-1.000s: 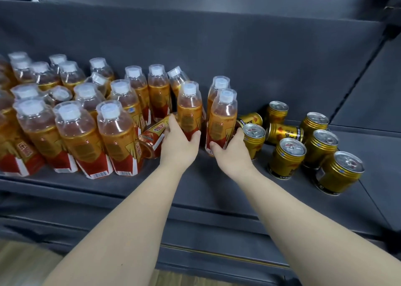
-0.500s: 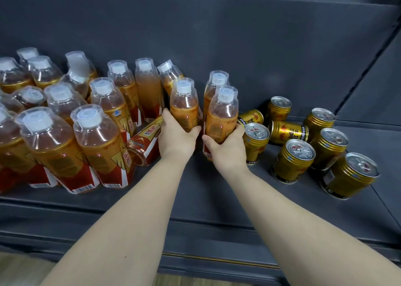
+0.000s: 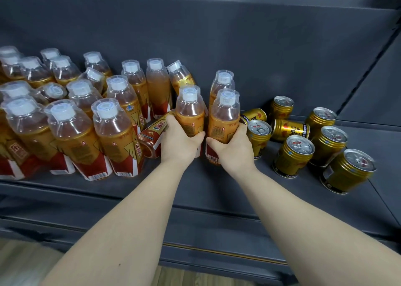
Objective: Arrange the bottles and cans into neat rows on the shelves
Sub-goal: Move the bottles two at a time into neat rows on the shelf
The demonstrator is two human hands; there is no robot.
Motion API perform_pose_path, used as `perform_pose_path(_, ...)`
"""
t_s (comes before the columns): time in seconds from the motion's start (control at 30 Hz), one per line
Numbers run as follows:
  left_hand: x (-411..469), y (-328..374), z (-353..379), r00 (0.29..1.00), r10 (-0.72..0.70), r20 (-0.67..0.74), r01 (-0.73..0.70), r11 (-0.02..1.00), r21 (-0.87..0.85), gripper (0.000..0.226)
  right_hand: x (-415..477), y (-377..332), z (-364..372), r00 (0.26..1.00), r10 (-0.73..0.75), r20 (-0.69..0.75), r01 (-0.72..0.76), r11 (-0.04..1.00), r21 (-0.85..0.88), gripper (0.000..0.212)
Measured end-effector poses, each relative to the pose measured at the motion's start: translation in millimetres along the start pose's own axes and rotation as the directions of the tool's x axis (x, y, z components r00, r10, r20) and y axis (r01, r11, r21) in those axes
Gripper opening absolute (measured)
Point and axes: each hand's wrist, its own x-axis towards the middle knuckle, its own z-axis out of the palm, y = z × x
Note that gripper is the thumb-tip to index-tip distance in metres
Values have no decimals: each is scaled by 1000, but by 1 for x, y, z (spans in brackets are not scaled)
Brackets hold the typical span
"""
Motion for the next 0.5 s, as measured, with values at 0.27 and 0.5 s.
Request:
perform_pose_path(0.27,-39,8,-17,999,-15,40,14,999,40,75,-27,2,-20,998,-3,61,2,1000,26,71)
perform_pose_path(0.5,-76,19,-19,998,31,54,-34,999,41,78,-58,7,-47,996,42,80,-43,999,14,72)
